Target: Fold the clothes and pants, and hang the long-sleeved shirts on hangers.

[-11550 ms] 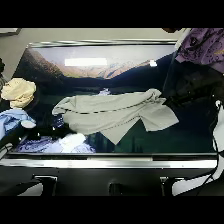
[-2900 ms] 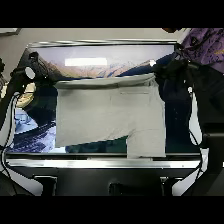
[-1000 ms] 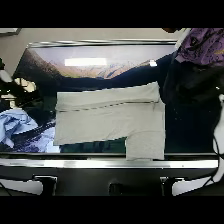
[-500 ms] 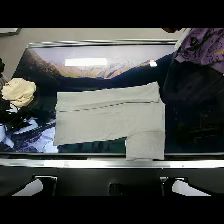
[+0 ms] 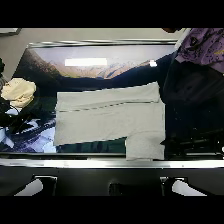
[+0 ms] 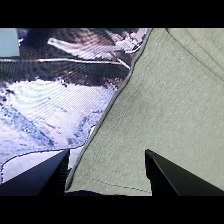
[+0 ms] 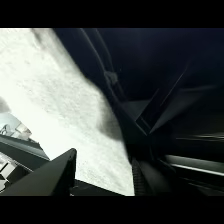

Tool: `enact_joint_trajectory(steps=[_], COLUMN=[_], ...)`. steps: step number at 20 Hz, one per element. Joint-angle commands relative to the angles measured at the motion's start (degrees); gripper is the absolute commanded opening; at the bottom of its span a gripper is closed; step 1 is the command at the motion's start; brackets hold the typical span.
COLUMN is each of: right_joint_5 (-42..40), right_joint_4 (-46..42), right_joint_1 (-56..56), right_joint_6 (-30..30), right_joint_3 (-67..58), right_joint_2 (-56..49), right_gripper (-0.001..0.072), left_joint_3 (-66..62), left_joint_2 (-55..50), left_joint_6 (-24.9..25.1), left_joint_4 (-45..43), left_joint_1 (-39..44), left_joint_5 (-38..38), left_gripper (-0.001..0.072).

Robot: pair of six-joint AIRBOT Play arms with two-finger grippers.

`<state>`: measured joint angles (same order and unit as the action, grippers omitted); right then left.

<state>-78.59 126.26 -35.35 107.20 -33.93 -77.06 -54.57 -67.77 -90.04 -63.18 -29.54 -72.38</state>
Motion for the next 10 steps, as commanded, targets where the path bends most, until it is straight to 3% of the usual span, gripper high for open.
enact_joint_trajectory(steps=[1,3,4,6,10], right_joint_5=[2.14,3.15,3.19,2.97,2.80], right_joint_4=[0.52,0.87,1.16,1.29,1.20], right_joint_1=[-0.02,-0.02,-0.02,-0.04,-0.04], right_joint_6=[0.17,0.24,0.63,1.22,1.92], right_joint_3=[1.86,1.92,1.92,1.88,1.86], right_joint_2=[0.02,0.04,0.04,0.04,0.50], right_gripper=[0.0336,0.0203,0.0065,0.0035,0.0035], left_joint_3=[0.13,0.13,0.13,0.98,10.34], left_joint_2=[-0.02,-0.02,-0.02,-0.02,-0.02], left_joint_6=[0.11,0.11,0.09,0.50,9.90], left_joint_4=[-0.04,-0.04,-0.02,-0.37,4.44], left_joint_1=[-0.02,-0.02,-0.02,-0.13,-4.11], left_joint_5=[1.77,2.84,2.43,0.13,-1.55], left_gripper=[0.0548,0.0548,0.0546,0.0497,0.0497])
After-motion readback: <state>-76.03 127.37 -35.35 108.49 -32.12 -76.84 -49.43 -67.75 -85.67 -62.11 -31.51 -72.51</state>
